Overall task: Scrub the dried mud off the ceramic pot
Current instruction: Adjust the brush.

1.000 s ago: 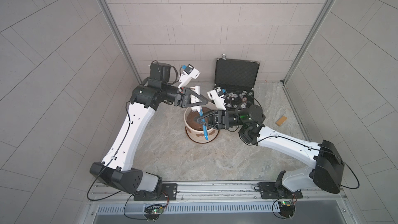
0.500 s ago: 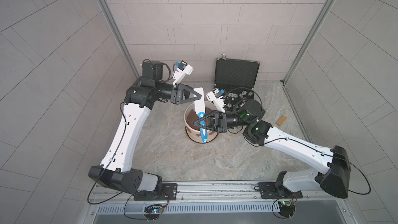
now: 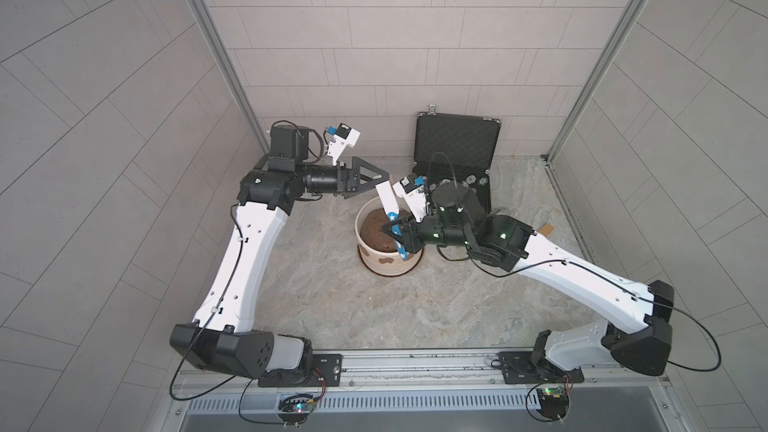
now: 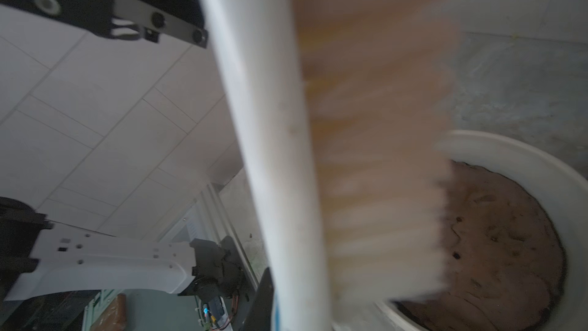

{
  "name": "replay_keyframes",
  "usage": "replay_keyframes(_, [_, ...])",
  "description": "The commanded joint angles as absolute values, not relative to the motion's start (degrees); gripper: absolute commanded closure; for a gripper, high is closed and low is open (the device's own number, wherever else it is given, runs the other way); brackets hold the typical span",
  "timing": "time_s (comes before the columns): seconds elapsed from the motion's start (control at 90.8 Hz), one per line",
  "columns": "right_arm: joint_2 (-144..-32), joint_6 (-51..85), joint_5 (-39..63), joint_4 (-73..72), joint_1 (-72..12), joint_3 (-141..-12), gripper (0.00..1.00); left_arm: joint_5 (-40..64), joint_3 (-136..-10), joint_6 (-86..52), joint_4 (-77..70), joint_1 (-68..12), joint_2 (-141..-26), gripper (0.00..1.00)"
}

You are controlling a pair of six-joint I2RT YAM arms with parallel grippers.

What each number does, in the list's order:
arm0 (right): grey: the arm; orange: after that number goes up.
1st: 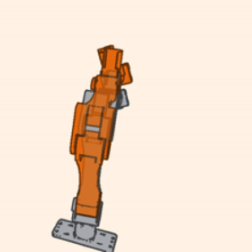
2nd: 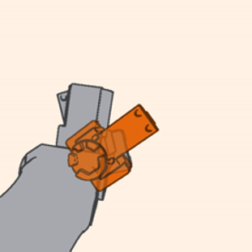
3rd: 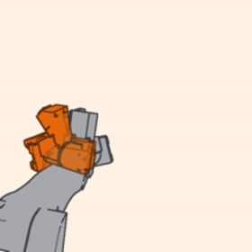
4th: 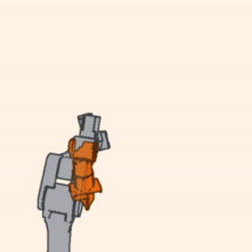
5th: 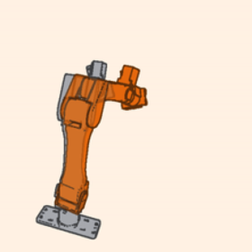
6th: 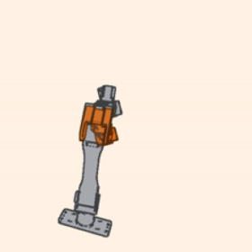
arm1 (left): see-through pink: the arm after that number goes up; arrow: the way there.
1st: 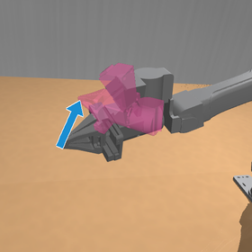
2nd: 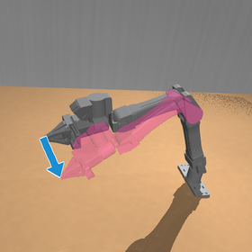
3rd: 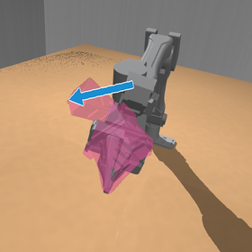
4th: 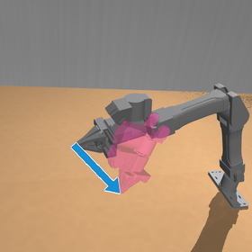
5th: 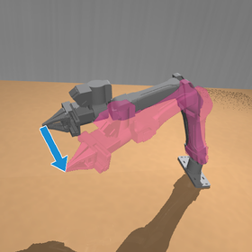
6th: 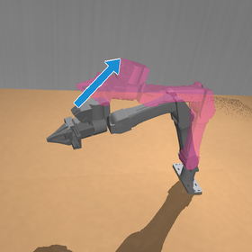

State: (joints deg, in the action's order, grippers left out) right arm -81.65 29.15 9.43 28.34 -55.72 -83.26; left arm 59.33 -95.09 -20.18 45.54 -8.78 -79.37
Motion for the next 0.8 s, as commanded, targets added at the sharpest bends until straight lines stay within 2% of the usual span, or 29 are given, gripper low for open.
replay_keyframes(0.0, [-82.6, 27.2, 1.8, 32.0, -56.1, -85.3, 1.0, 53.1, -93.0, -21.4, 44.8, -9.1, -79.4, 0.0])
replay_keyframes(0.121, [-83.6, 28.0, 0.7, 31.0, -56.2, -85.9, 1.0, 48.5, -92.7, -20.9, 45.8, -9.1, -79.5, 0.02])
replay_keyframes(0.297, [-84.8, 27.7, -0.4, 30.8, -57.0, -87.0, 1.0, 46.7, -92.5, -23.0, 45.9, -9.1, -81.0, 0.16])
replay_keyframes(0.605, [-88.2, 28.5, -1.4, 31.0, -57.7, -88.2, 1.0, 53.8, -90.2, -24.4, 43.6, -9.1, -82.3, 0.16])
replay_keyframes(0.705, [-88.9, 28.9, -2.6, 31.0, -57.9, -88.7, 1.0, 52.0, -88.3, -24.1, 42.9, -9.2, -81.1, 0.16])
replay_keyframes(0.793, [-89.7, 29.3, -3.7, 31.0, -58.0, -89.6, 1.0, 49.4, -86.7, -24.4, 42.9, -9.3, -80.9, 0.22])
